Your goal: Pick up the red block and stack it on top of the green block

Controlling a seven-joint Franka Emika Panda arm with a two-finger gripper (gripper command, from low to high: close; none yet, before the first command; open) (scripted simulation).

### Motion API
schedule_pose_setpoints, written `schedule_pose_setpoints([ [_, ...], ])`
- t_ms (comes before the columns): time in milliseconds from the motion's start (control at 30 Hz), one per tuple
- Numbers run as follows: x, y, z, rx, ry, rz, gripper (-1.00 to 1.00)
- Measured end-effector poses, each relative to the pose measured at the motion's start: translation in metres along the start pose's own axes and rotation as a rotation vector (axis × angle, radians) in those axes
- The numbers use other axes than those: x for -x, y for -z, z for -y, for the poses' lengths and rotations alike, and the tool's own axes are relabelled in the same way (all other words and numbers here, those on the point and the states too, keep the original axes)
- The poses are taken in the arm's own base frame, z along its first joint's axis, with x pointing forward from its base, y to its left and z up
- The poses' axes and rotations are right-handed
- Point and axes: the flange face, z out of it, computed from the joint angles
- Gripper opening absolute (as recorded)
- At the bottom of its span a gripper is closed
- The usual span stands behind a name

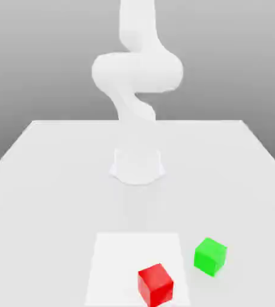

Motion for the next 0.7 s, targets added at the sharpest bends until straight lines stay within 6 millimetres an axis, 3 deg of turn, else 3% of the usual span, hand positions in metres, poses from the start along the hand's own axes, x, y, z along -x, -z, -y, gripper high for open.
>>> schedule_pose_setpoints([
  [167,0.012,-0.102,-0.007,0.073,0.078,0.136,0.00],
  [333,0.040,-0.196,-0.024,0.147,0.156,0.262,0.00],
  [533,0.091,-0.296,-0.060,0.241,0.254,0.407,0.00],
  [700,0.143,-0.364,-0.101,0.323,0.342,0.524,0.00],
])
